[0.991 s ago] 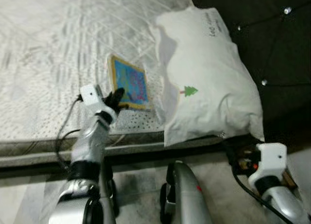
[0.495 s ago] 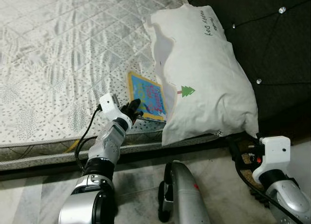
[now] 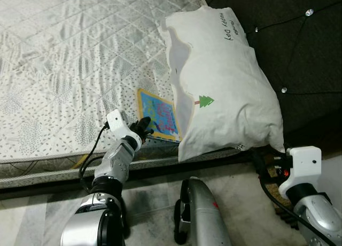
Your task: Clean up the room
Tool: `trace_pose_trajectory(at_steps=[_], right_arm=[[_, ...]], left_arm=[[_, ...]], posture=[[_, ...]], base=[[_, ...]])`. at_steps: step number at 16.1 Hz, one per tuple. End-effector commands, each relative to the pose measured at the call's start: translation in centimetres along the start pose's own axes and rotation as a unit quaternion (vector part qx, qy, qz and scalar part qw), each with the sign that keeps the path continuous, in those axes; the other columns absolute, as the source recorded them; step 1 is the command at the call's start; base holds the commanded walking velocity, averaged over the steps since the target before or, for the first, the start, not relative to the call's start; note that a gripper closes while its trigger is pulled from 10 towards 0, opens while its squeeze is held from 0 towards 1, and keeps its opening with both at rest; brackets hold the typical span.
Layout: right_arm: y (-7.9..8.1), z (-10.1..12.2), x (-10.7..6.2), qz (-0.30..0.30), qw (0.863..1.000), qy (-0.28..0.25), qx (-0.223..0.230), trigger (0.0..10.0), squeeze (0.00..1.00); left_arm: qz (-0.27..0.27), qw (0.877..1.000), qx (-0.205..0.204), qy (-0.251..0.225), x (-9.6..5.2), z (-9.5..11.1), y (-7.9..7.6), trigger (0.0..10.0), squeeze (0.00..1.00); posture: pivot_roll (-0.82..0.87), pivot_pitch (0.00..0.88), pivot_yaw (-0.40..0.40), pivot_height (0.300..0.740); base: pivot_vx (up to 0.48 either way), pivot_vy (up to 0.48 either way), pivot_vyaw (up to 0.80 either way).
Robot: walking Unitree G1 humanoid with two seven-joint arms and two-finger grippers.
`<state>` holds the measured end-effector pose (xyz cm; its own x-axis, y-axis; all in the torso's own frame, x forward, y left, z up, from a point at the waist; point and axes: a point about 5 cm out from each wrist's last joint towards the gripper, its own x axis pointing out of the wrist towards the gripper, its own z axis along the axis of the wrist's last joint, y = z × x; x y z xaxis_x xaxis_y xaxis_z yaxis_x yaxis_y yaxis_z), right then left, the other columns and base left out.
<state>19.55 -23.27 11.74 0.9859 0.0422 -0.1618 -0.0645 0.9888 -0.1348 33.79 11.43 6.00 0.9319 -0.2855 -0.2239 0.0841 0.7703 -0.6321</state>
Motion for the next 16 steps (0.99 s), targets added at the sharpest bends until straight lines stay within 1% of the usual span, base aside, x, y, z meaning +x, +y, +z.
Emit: trace_pose_trajectory(at_steps=[1,4,5,7,10,11,12,13,14,16], right_arm=[[-0.7,-0.5,-0.3,-0.015,1.0,0.016,-0.005,10.0,0.0],[-1.1,-0.5,-0.4,-0.023,1.0,0.015,-0.008,10.0,0.0],[-1.2,-0.5,-0.4,-0.025,1.0,0.015,-0.01,10.0,0.0],[-1.3,-0.4,-0.4,-0.026,0.999,0.015,-0.012,10.0,0.0],[-1.3,-0.3,-0.4,-0.026,0.999,0.014,-0.015,10.0,0.0],[-1.4,-0.2,-0.4,-0.026,0.999,0.014,-0.017,10.0,0.0],[-1.5,-0.2,-0.4,-0.027,0.999,0.013,-0.018,10.0,0.0],[-1.5,-0.1,-0.3,-0.027,0.999,0.013,-0.019,10.0,0.0],[-1.5,-0.1,-0.3,-0.026,0.999,0.012,-0.02,10.0,0.0],[-1.5,0.0,-0.2,-0.025,0.999,0.011,-0.02,10.0,0.0]], left_arm=[[0.003,1.0,0.005,0.011,-0.2,-0.7,0.3,10.0,0.0],[0.0,1.0,0.001,0.0,0.1,0.3,0.9,10.0,0.0],[-0.005,1.0,0.004,0.007,0.3,0.5,0.9,10.0,0.0],[-0.005,1.0,0.007,0.002,0.6,1.1,0.8,10.0,0.0],[-0.008,1.0,0.004,0.008,0.8,1.4,0.7,10.0,0.0],[-0.008,1.0,0.02,0.005,0.9,1.6,0.7,10.0,0.0],[-0.008,1.0,0.012,0.003,0.9,1.6,0.7,10.0,0.0],[-0.002,1.0,0.008,0.011,0.8,1.4,1.0,10.0,0.84],[-0.002,1.0,0.014,0.017,0.7,1.3,1.1,10.0,1.0],[0.0,1.0,0.015,0.017,0.7,1.3,1.2,10.0,1.0]], posture=[[-0.29,0.251,-0.153,0.626],[-0.3,0.251,-0.155,0.626],[-0.3,0.25,-0.155,0.626],[-0.31,0.25,-0.159,0.626],[-0.32,0.252,-0.165,0.626],[-0.32,0.253,-0.166,0.626],[-0.32,0.254,-0.168,0.626],[-0.32,0.254,-0.17,0.626],[-0.32,0.254,-0.17,0.626],[-0.32,0.253,-0.171,0.626]], base=[[0.0,0.0,0.0],[0.0,0.0,0.0],[0.0,0.0,0.0],[0.0,0.0,0.0],[0.0,0.0,0.0],[0.0,0.0,0.0],[0.0,0.0,0.0],[0.0,0.0,0.0],[0.0,0.0,0.0],[0.0,0.0,0.0]])
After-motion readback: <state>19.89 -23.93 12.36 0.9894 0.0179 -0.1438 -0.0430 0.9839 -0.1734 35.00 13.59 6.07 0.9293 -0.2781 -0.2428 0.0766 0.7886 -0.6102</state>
